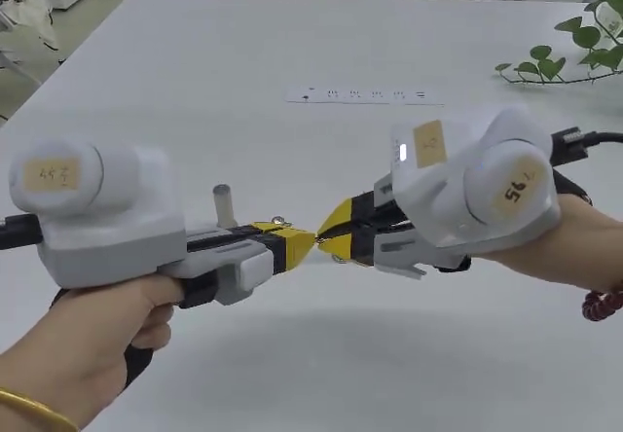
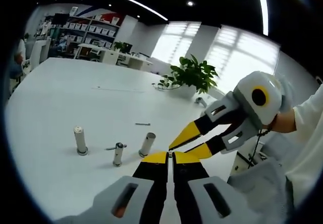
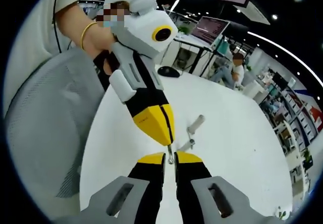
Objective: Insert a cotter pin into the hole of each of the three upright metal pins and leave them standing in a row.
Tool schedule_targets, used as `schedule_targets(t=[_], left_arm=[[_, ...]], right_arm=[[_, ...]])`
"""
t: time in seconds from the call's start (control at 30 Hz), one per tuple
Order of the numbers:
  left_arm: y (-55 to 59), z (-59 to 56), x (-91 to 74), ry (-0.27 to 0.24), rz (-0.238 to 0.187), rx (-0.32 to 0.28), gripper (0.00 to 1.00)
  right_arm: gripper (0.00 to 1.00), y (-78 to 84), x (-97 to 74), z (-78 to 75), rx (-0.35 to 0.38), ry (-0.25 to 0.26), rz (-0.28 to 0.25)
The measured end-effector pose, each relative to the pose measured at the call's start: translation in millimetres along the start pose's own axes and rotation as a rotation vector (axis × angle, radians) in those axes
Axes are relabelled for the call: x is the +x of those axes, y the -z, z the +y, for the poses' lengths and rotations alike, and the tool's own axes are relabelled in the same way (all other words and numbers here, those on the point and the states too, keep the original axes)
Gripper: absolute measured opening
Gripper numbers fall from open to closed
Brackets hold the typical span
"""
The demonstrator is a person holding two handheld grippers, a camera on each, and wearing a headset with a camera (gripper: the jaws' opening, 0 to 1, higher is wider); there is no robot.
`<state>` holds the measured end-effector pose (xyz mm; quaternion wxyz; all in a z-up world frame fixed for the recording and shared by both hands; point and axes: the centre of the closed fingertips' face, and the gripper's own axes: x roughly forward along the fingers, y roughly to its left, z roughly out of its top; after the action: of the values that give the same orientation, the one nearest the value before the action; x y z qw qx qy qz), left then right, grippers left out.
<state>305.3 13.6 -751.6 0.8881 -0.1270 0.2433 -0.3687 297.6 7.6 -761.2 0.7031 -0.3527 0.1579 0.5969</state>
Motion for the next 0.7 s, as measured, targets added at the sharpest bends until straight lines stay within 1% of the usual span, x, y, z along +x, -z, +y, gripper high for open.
schedule_targets(t=[0.03,0.07,0.1,0.17,0.2,0.23,0.27,0.3,0.33,0.37,0.43,0.47,0.53,0.57,0.7], left_arm=[[0.5,0.7,-0.2,-0.002,0.004,0.010,0.00],[1.2,1.5,-0.7,-0.004,0.008,0.019,0.00],[1.5,2.2,-1.0,-0.004,0.011,0.030,0.00],[2.6,2.9,-1.7,0.000,0.018,0.053,0.00],[3.4,3.2,-2.2,0.003,0.023,0.072,0.00],[3.9,3.4,-2.6,0.005,0.026,0.086,0.00],[4.7,3.6,-2.9,0.006,0.032,0.104,0.00],[5.6,3.2,-3.2,0.010,0.037,0.115,0.00],[6.5,2.6,-3.2,0.016,0.042,0.129,0.00],[7.7,1.9,-3.4,0.021,0.047,0.132,0.00],[9.1,0.3,-3.5,0.034,0.053,0.151,0.00],[9.6,-0.9,-3.4,0.043,0.056,0.160,0.00],[10.9,-5.6,-3.6,0.073,0.063,0.189,0.00],[11.4,-7.0,-3.9,0.080,0.065,0.199,0.00],[15.7,-15.0,-5.7,0.133,0.085,0.247,0.00]], right_arm=[[0.09,-0.3,-0.7,-0.2,0.017,-0.003,-0.010],[0.09,-0.1,-1.9,-1.2,0.051,-0.002,-0.023],[0.10,0.1,-2.4,-1.4,0.062,-0.004,-0.027],[0.11,0.2,-4.8,-0.9,0.127,-0.026,-0.052],[0.11,0.7,-5.7,-0.3,0.170,-0.050,-0.070],[0.11,0.9,-6.3,0.9,0.195,-0.071,-0.080],[0.12,1.6,-7.8,0.9,0.234,-0.081,-0.089],[0.12,1.8,-8.5,1.8,0.253,-0.094,-0.096],[0.13,3.1,-9.5,4.4,0.281,-0.119,-0.101],[0.13,3.7,-9.9,3.7,0.302,-0.120,-0.108],[0.14,4.2,-11.4,6.7,0.336,-0.151,-0.124],[0.15,4.7,-12.2,6.9,0.343,-0.157,-0.128],[0.15,4.3,-14.8,13.1,0.348,-0.201,-0.140],[0.15,5.5,-15.8,13.6,0.351,-0.208,-0.142],[0.15,7.6,-20.4,21.4,0.343,-0.263,-0.152]])
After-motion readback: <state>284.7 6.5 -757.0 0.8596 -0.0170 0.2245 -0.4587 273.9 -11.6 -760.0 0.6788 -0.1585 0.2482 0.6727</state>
